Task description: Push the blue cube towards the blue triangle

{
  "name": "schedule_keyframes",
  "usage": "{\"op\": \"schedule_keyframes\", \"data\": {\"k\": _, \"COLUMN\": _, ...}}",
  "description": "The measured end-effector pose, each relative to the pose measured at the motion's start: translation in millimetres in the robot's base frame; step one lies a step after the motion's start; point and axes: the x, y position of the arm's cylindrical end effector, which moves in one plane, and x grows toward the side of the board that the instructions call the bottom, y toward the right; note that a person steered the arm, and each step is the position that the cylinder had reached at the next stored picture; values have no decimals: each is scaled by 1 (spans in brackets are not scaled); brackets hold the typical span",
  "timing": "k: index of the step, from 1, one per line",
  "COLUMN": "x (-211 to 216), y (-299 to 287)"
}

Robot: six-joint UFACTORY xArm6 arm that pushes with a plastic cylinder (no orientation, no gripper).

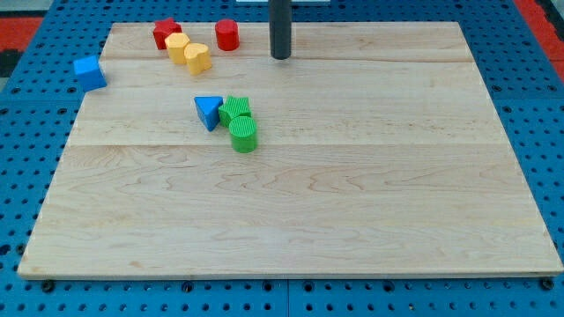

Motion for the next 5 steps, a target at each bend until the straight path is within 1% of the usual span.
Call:
{"op": "schedule_keyframes", "data": {"k": 1, "x": 20, "y": 30}}
{"op": "schedule_keyframes", "data": {"k": 2, "x": 32, "y": 0}}
{"op": "schedule_keyframes", "data": {"k": 3, "x": 39, "y": -75}}
{"op": "schedule_keyframes", "data": {"k": 4, "x": 73, "y": -111}}
{"op": "schedule_keyframes", "data": {"k": 5, "x": 87, "y": -144}}
